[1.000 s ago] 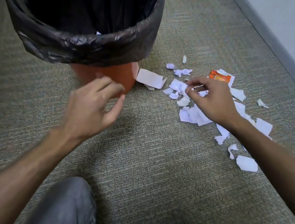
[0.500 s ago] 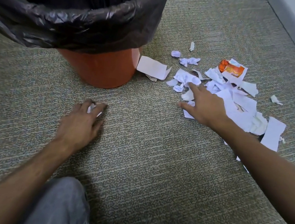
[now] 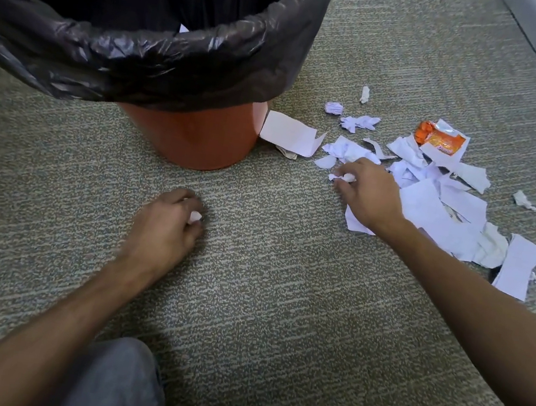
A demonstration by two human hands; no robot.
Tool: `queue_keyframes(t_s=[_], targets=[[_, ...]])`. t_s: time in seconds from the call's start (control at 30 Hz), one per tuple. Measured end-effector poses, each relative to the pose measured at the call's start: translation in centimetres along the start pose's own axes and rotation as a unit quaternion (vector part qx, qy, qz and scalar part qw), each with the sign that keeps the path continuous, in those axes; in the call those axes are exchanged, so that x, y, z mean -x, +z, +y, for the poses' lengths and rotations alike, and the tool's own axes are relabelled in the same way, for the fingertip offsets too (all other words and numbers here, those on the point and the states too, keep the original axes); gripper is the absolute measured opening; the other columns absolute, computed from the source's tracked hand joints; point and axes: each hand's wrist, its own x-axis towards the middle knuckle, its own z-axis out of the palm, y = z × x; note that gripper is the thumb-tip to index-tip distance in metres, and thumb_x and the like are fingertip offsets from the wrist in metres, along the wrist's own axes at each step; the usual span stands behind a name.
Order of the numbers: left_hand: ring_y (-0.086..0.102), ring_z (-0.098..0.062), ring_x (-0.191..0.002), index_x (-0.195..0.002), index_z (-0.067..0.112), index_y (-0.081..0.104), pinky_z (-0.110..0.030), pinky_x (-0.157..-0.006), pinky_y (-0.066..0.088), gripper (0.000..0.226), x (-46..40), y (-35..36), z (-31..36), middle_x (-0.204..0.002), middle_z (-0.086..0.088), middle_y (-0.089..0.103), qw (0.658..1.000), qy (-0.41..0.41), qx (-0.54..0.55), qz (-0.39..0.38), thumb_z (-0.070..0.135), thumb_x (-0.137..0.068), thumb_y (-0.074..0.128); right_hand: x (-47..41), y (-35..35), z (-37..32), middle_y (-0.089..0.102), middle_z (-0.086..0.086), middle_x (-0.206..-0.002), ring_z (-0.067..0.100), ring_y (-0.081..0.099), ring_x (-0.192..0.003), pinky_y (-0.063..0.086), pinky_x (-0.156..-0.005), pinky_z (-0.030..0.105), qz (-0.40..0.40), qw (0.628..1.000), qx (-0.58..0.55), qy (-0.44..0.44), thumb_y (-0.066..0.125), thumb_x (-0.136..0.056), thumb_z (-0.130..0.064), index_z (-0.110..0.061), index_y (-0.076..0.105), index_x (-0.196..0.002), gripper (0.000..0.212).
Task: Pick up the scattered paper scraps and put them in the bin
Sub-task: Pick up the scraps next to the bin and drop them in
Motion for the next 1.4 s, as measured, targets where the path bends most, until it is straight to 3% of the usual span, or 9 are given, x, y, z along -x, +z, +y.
queue_keyframes(t_s=[0.13,0.23,0.57,0.73,0.83,1.03,1.13,1.2,1.4], targets=[[0.065,-0.025,-0.100,-0.108,0.010,0.071,-0.040,-0.092,0.054,0.024,0.1,-0.9,2.3,-0.125,-0.005,0.062,0.998,0.025,0.050,0.029,0.016,-0.085,0.073,0.8,-1.8,-0.4,0.072,0.004,-0.099,0.020,0.068,-0.076,0.053,-0.076,0.038,0.045,0.987,-0.143,0.060,0.069,-0.087,-0.036,-0.022,0.073,-0.094,0.017],[0.065,-0.020,-0.096,-0.105,0.012,0.071,-0.041,-0.083,0.058,0.021,0.0,-2.2,4.3,-0.122,0.000,0.062,0.991,0.055,0.106,0.064,0.018,-0.085,0.073,1.5,-4.7,-1.3,0.074,-0.003,-0.087,0.014,0.066,-0.063,0.052,-0.065,0.032,0.080,0.970,-0.216,0.076,0.070,-0.086,-0.034,-0.025,0.073,-0.088,0.010],[0.065,-0.011,-0.088,-0.092,0.009,0.070,-0.035,-0.073,0.056,0.013,-1.0,-13.3,12.9,-0.106,0.004,0.064,0.923,0.223,0.196,0.244,0.017,-0.082,0.075,3.1,-19.0,-10.5,0.073,-0.004,-0.075,0.011,0.069,-0.061,0.048,-0.054,0.023,0.172,0.911,-0.376,0.006,0.072,-0.087,-0.030,-0.018,0.076,-0.085,0.013],[0.065,-0.013,-0.083,-0.091,0.011,0.072,-0.035,-0.068,0.058,0.014,-3.8,-20.4,12.7,-0.101,0.003,0.065,0.899,0.204,0.203,0.329,0.019,-0.080,0.072,1.0,-23.7,-17.5,0.073,0.000,-0.077,0.006,0.066,-0.056,0.044,-0.052,0.015,0.153,0.912,-0.370,-0.086,0.073,-0.087,-0.024,-0.012,0.075,-0.087,0.012],[0.065,-0.014,-0.081,-0.095,0.016,0.072,-0.039,-0.073,0.056,0.020,-5.8,-22.4,10.8,-0.098,0.004,0.067,0.914,0.135,0.191,0.331,0.028,-0.079,0.073,-0.8,-24.5,-20.9,0.071,-0.007,-0.073,0.003,0.065,-0.055,0.043,-0.050,0.009,0.096,0.919,-0.359,-0.129,0.072,-0.088,-0.019,-0.007,0.075,-0.091,0.013],[0.064,-0.020,-0.092,-0.113,0.026,0.067,-0.041,-0.079,0.053,0.031,-6.3,-21.6,9.2,-0.107,0.004,0.066,0.944,0.028,0.116,0.307,0.044,-0.089,0.062,-2.2,-23.1,-22.9,0.073,-0.003,-0.101,0.011,0.073,-0.064,0.052,-0.060,0.026,0.042,0.942,-0.301,-0.140,0.053,-0.099,-0.035,-0.019,0.071,-0.108,0.026],[0.062,-0.019,-0.088,-0.107,0.021,0.068,-0.039,-0.070,0.052,0.028,-5.0,-20.5,10.2,-0.109,0.003,0.061,0.923,0.081,0.108,0.361,0.041,-0.089,0.060,-1.7,-22.4,-21.3,0.074,0.005,-0.098,0.014,0.073,-0.061,0.044,-0.053,0.015,0.086,0.937,-0.312,-0.133,0.054,-0.098,-0.028,-0.013,0.072,-0.104,0.024],[0.060,-0.018,-0.087,-0.106,0.017,0.068,-0.039,-0.064,0.052,0.028,-4.1,-19.4,11.1,-0.112,-0.001,0.057,0.911,0.134,0.104,0.376,0.038,-0.089,0.061,-0.9,-22.1,-19.5,0.074,-0.003,-0.096,0.014,0.072,-0.061,0.042,-0.052,0.012,0.113,0.935,-0.312,-0.124,0.058,-0.096,-0.026,-0.015,0.072,-0.102,0.019],[0.059,-0.025,-0.090,-0.100,0.005,0.067,-0.042,-0.069,0.050,0.020,-2.2,-13.6,13.1,-0.103,-0.011,0.061,0.892,0.265,0.072,0.359,0.021,-0.090,0.062,1.9,-19.7,-12.3,0.072,-0.010,-0.100,0.008,0.071,-0.064,0.055,-0.066,0.022,0.152,0.955,-0.242,-0.077,0.063,-0.092,-0.029,-0.020,0.072,-0.103,0.017]])
